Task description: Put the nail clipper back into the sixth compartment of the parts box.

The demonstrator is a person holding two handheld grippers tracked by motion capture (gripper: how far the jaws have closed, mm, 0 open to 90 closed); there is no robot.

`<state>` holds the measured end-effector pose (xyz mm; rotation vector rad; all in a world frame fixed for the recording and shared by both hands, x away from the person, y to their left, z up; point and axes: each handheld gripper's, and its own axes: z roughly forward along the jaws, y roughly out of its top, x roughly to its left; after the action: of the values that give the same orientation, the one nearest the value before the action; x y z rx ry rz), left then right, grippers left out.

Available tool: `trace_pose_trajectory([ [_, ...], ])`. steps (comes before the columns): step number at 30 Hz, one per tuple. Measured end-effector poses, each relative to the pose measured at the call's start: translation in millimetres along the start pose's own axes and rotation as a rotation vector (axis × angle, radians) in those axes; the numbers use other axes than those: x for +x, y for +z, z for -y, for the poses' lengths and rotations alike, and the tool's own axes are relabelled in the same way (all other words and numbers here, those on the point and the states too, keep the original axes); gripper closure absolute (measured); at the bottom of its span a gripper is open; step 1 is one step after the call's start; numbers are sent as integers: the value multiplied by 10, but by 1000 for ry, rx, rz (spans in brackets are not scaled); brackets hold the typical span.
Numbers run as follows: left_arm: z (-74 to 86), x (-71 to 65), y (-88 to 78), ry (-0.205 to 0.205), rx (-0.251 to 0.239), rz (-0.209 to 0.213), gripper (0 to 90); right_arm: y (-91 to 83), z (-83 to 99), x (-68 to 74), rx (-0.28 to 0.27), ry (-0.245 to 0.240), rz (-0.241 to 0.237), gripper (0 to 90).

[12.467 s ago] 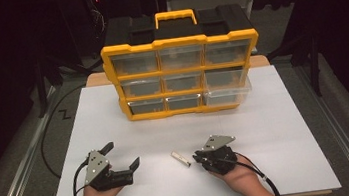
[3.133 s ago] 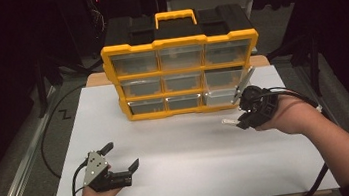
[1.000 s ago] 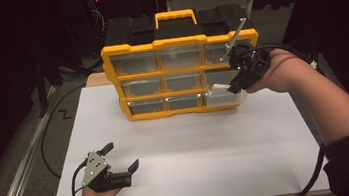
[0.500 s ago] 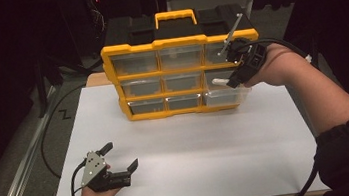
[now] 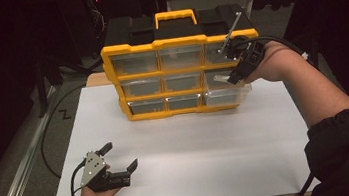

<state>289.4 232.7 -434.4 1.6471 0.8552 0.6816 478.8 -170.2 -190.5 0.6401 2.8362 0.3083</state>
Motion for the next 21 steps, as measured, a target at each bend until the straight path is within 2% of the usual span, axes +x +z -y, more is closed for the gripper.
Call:
trace_pose_trajectory([
  [12,3,-5,6,0,2,4,4,71,-4,-39,-1,8,-3,794],
  [21,7,-1,8,1,7,5,4,205,1,-55,15,17,-11,793],
])
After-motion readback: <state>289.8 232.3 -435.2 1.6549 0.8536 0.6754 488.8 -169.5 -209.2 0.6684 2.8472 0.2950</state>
